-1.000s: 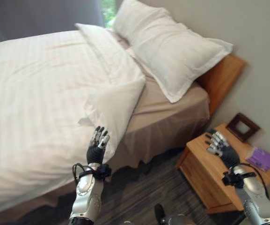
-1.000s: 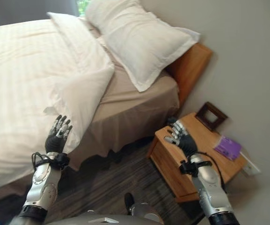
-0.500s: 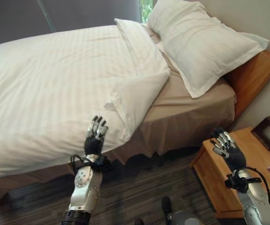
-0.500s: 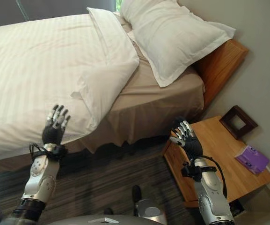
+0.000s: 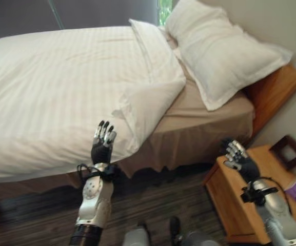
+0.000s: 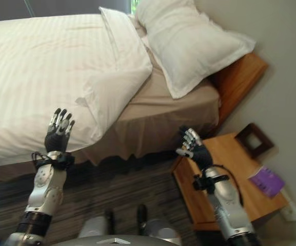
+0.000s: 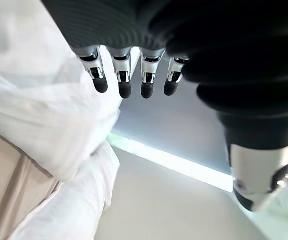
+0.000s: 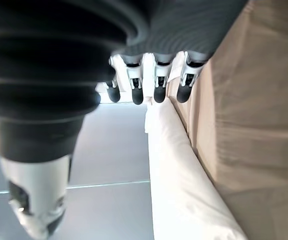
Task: Making the bed.
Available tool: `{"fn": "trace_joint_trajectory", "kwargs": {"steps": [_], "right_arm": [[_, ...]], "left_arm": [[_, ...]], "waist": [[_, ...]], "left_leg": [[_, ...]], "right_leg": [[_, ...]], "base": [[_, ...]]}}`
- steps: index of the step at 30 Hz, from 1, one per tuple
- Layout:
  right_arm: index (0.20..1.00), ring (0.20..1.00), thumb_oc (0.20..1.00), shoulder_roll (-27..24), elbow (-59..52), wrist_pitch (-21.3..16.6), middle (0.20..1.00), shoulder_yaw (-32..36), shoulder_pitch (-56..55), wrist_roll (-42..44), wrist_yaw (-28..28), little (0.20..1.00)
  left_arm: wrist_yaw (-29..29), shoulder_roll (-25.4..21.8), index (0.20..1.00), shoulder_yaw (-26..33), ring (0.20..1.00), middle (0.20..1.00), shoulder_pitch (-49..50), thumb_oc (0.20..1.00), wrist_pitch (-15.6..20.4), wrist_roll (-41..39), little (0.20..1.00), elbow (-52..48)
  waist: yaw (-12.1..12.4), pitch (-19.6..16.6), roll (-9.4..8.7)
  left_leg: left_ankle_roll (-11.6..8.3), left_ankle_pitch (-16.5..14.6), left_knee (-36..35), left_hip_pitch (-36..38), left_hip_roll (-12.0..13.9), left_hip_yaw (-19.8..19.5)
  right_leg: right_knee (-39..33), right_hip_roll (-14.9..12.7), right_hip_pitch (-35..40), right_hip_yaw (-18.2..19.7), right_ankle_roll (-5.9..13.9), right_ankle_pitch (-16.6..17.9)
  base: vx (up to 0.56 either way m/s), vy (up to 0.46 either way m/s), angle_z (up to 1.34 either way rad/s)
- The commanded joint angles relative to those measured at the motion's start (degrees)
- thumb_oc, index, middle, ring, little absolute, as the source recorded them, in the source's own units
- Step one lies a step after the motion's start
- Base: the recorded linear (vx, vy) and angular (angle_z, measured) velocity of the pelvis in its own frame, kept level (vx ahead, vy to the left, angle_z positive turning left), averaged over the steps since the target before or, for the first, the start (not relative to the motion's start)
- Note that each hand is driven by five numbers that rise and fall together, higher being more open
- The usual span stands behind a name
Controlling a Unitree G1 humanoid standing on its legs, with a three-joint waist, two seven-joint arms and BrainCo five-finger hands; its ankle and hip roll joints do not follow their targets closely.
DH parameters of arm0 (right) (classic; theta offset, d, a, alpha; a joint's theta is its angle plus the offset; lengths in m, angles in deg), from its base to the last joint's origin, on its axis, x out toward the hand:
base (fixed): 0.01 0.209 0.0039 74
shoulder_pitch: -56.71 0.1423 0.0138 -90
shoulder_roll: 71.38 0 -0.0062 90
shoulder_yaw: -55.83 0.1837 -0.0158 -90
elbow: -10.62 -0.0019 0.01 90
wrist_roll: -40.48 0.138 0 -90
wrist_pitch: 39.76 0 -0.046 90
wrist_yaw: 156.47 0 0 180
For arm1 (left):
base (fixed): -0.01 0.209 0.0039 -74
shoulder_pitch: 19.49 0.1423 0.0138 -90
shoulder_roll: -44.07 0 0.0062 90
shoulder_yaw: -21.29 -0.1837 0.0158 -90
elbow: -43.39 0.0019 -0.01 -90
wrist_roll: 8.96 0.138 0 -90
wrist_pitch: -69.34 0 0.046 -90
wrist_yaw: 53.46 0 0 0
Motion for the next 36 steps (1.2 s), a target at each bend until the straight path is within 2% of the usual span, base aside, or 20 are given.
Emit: {"fn": "trace_joint_trajectory", "kwargs": {"steps": [1, 2, 4, 6, 7, 9, 12, 13, 15, 16, 17, 18, 21, 27, 31, 34, 36], "right_arm": [[1.0, 1.0, 1.0, -0.78, -4.37, -3.73, 1.0, 0.75, 0.97, 0.36, -0.46, 1.0], [1.0, 1.0, 1.0, -0.58, -5.08, -3.35, 1.0, 0.5, 0.91, 0.1, -0.46, 1.0], [1.0, 1.0, 1.0, 0.81, -5.64, -3.79, 1.0, 0.33, 2.35, 0.19, 0.2, 1.0], [1.0, 1.0, 1.0, 2.09, -5.23, -3.9, 1.0, -0.81, 3.39, -0.42, 0.44, 1.0], [1.0, 1.0, 1.0, 2.75, -5.13, -3.55, 1.0, -2.46, 4.58, -1.09, 0.43, 1.0], [1.0, 1.0, 1.0, 2.96, -4.97, -3.0, 1.0, -2.54, 3.48, -1.42, -0.18, 1.0], [1.0, 1.0, 1.0, 3.46, -4.13, -2.38, 1.0, -2.09, 1.75, -1.09, -0.43, 1.0], [1.0, 1.0, 1.0, 3.45, -4.14, -2.37, 1.0, -2.08, 1.71, -1.08, -0.43, 1.0], [1.0, 1.0, 1.0, 3.07, -3.45, -2.14, 1.0, -1.69, 0.85, -0.67, -0.99, 1.0], [1.0, 1.0, 1.0, 3.06, -3.45, -2.14, 1.0, -1.69, 0.85, -0.67, -0.99, 1.0], [1.0, 1.0, 1.0, 3.22, -3.63, -2.14, 1.0, -1.65, -0.14, -0.43, -1.38, 1.0], [1.0, 1.0, 1.0, 3.12, -3.81, -2.06, 1.0, -2.22, -0.14, -0.99, -1.85, 1.0], [1.0, 1.0, 1.0, 1.37, -4.26, -1.54, 1.0, -2.3, 0.26, -0.95, -2.76, 1.0], [1.0, 1.0, 1.0, -0.41, -3.76, -0.71, 1.0, -3.44, 0.13, 1.2, -3.26, 1.0], [1.0, 1.0, 1.0, -1.29, -3.81, 0.18, 1.0, -4.51, -1.2, 1.83, -4.01, 1.0], [1.0, 1.0, 1.0, -1.63, -3.99, 0.25, 1.0, -4.7, -1.41, 2.0, -3.98, 1.0], [1.0, 1.0, 1.0, -2.35, -4.05, 0.39, 1.0, -5.38, -1.14, 2.53, -3.69, 1.0]], "left_arm": [[0.1, -3.2, 1.0, 3.17, 1.0, 1.0, 0.42, 1.0, 4.43, 1.09, 1.0, -2.61], [-0.36, -3.34, 1.0, 3.61, 1.0, 1.0, 0.6, 1.0, 4.57, 0.77, 1.0, -2.31], [1.47, -4.56, 1.0, 4.1, 1.0, 1.0, -0.96, 1.0, 4.7, 2.39, 1.0, -1.24], [2.38, -5.46, 1.0, 4.36, 1.0, 1.0, -2.12, 1.0, 4.65, 3.18, 1.0, -0.49], [2.76, -6.1, 1.0, 4.59, 1.0, 1.0, -2.84, 1.0, 4.73, 2.95, 1.0, -0.78], [2.74, -6.5, 1.0, 4.29, 1.0, 1.0, -3.07, 1.0, 4.67, 4.16, 1.0, -1.87], [2.24, -6.19, 1.0, 4.47, 1.0, 1.0, -3.25, 1.0, 4.76, 3.53, 1.0, -3.28], [2.23, -6.18, 1.0, 4.46, 1.0, 1.0, -3.22, 1.0, 4.75, 3.52, 1.0, -3.29], [2.1, -6.77, 1.0, 4.17, 1.0, 1.0, -4.35, 1.0, 4.8, 3.92, 1.0, -3.3], [2.1, -6.76, 1.0, 4.16, 1.0, 1.0, -4.35, 1.0, 4.8, 3.92, 1.0, -3.29], [2.76, -8.6, 1.0, 3.44, 1.0, 1.0, -6.52, 1.0, 4.88, 5.66, 1.0, -2.15], [2.79, -9.28, 1.0, 3.58, 1.0, 1.0, -6.44, 1.0, 4.55, 8.15, 1.0, -2.22], [3.18, -11.64, 1.0, 3.58, 1.0, 1.0, -9.09, 1.0, 4.16, 10.59, 1.0, 0.11], [5.11, -16.61, 1.0, 1.53, 1.0, 1.0, -17.72, 1.0, 2.71, 8.03, 1.0, 14.69], [5.68, -19.01, 1.0, 0.19, 1.0, 1.0, -24.09, 1.0, 0.82, 8.12, 1.0, 27.24], [5.83, -19.64, 1.0, 0.06, 1.0, 1.0, -26.1, 1.0, 0.02, 7.53, 1.0, 32.26], [5.86, -21.04, 1.0, -0.39, 1.0, 1.0, -31.06, 1.0, -1.72, 7.28, 1.0, 40.89]], "waist": [[2.02, -2.28, -0.78], [1.64, -2.51, -0.74], [1.84, -3.1, -1.36], [1.8, -2.79, -1.32], [0.27, -0.48, 0.05], [-0.86, 0.5, 0.82], [-2.36, -0.28, 1.0], [-2.42, -0.22, 1.06], [-3.44, -0.92, 0.53], [-3.47, -0.8, 0.55], [-4.29, -1.33, -0.16], [-3.75, -2.01, -0.49], [-3.35, -3.93, -0.22], [-5.35, -4.29, 1.29], [-7.39, -3.28, 2.25], [-8.2, -2.75, 2.61], [-9.55, -1.83, 2.83]], "left_leg": [[0.28, 7.75, -7.93, 1.05, -4.19, -2.0], [0.56, 6.92, -6.15, 0.7, -4.1, -1.29], [2.48, 4.7, -6.74, 2.39, -5.03, 1.32], [3.67, 3.8, -7.42, 3.95, -4.83, 3.49], [4.65, 4.1, -9.24, 6.9, -3.74, 4.41], [5.03, 3.79, -11.26, 9.59, -3.79, 4.18], [4.47, 2.94, -13.59, 12.7, -4.35, 5.12], [4.46, 2.93, -13.68, 12.87, -4.31, 5.04], [3.84, 2.28, -15.3, 14.63, -5.32, 5.07], [3.84, 2.28, -15.34, 14.79, -5.29, 5.03], [3.61, 1.84, -15.54, 15.74, -6.26, 3.62], [3.64, 1.29, -15.55, 16.09, -6.41, 3.64], [3.26, 1.4, -16.46, 16.35, -6.5, 4.02], [2.06, 1.89, -16.49, 15.78, -5.68, 4.4], [1.41, 2.43, -16.49, 14.24, -5.17, 5.71], [1.18, 2.69, -16.49, 13.35, -4.98, 6.34], [0.81, 3.01, -16.49, 12.25, -4.51, 7.48]], "right_leg": [[-19.64, -4.72, 13.72, 1.77, 3.98, 6.28], [-19.3, -5.66, 14.67, 1.54, 4.22, 5.46], [-13.82, -8.67, 13.41, 1.54, 6.47, 5.26], [-4.71, -9.45, 8.6, 2.57, 8.46, 9.1], [7.6, -9.0, 0.99, 2.58, 9.37, 13.8], [10.63, -8.5, -2.71, 2.94, 9.08, 14.07], [1.6, -10.8, -4.09, 1.3, 8.43, 13.26], [1.39, -10.77, -3.82, 1.18, 8.43, 13.28], [-10.38, -9.71, -3.24, 1.75, 8.94, 13.93], [-10.53, -9.69, -3.02, 1.69, 8.94, 14.0], [-15.05, -8.62, -1.96, 4.76, 9.18, 14.89], [-17.15, -8.85, -0.41, 4.94, 9.64, 15.09], [-22.11, -8.7, 3.2, 4.87, 9.08, 15.93], [-24.1, -7.98, 4.75, 4.96, 8.32, 15.68], [-24.34, -7.25, 3.2, 6.0, 8.08, 15.93], [-24.32, -7.01, 2.13, 6.5, 8.08, 16.18], [-24.34, -6.45, 0.44, 7.61, 8.09, 16.74]], "base": [[0.24, 0.207, -0.08], [0.38, 0.343, -0.32], [0.37, 0.339, 0.04], [0.2, 0.265, -0.41], [0.18, 0.317, -0.68], [0.19, 0.234, -0.5], [0.24, 0.09, -0.07], [0.18, 0.025, -0.1], [0.2, 0.009, -0.1], [0.27, -0.024, -0.09], [0.24, -0.026, 0.01], [0.28, -0.042, 0.17], [0.18, -0.064, 0.47], [0.09, -0.043, 0.0], [0.02, -0.015, -0.13], [-0.02, 0.008, -0.25], [-0.02, -0.006, -0.36]]}}
